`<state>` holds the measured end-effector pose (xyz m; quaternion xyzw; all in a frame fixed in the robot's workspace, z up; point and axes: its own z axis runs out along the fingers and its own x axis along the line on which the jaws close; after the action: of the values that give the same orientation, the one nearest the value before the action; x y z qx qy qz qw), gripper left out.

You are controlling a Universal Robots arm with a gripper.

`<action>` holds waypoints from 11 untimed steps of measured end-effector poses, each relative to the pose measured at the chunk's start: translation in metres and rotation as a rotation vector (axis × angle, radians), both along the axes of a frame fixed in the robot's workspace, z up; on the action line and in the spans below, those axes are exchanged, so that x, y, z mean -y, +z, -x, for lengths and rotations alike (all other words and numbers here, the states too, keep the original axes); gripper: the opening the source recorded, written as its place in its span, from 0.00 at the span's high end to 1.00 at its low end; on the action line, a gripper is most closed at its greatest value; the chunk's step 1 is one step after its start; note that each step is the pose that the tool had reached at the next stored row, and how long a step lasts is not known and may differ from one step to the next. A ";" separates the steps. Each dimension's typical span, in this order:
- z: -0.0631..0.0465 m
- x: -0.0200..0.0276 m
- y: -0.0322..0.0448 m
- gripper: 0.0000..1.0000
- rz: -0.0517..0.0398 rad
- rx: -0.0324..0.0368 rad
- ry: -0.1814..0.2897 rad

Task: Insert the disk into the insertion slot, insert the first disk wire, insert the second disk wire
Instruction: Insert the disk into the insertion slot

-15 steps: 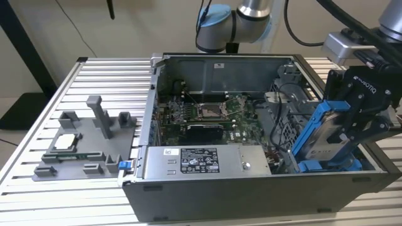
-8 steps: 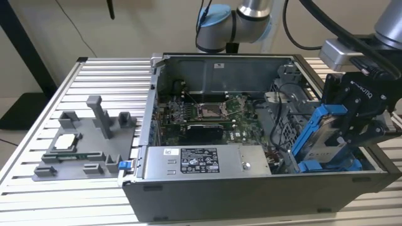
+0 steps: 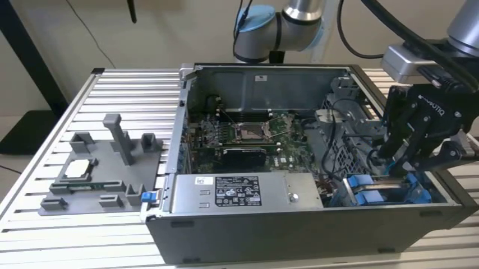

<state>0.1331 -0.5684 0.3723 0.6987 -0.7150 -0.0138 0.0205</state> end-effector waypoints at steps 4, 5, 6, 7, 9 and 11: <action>0.000 0.0000 0.0049 0.00 0.0001 -0.0016 0.000; 0.000 0.0000 0.0059 0.00 0.0001 -0.0018 0.000; 0.000 0.0000 0.0071 0.00 0.0001 -0.0020 0.000; 0.000 0.0000 0.0084 0.00 0.0000 -0.0020 0.000; 0.000 0.0000 0.0115 0.00 0.0001 -0.0023 0.000; 0.000 0.0000 0.0161 0.00 0.0001 -0.0026 0.000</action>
<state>0.1332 -0.5684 0.3883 0.6987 -0.7150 -0.0147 0.0215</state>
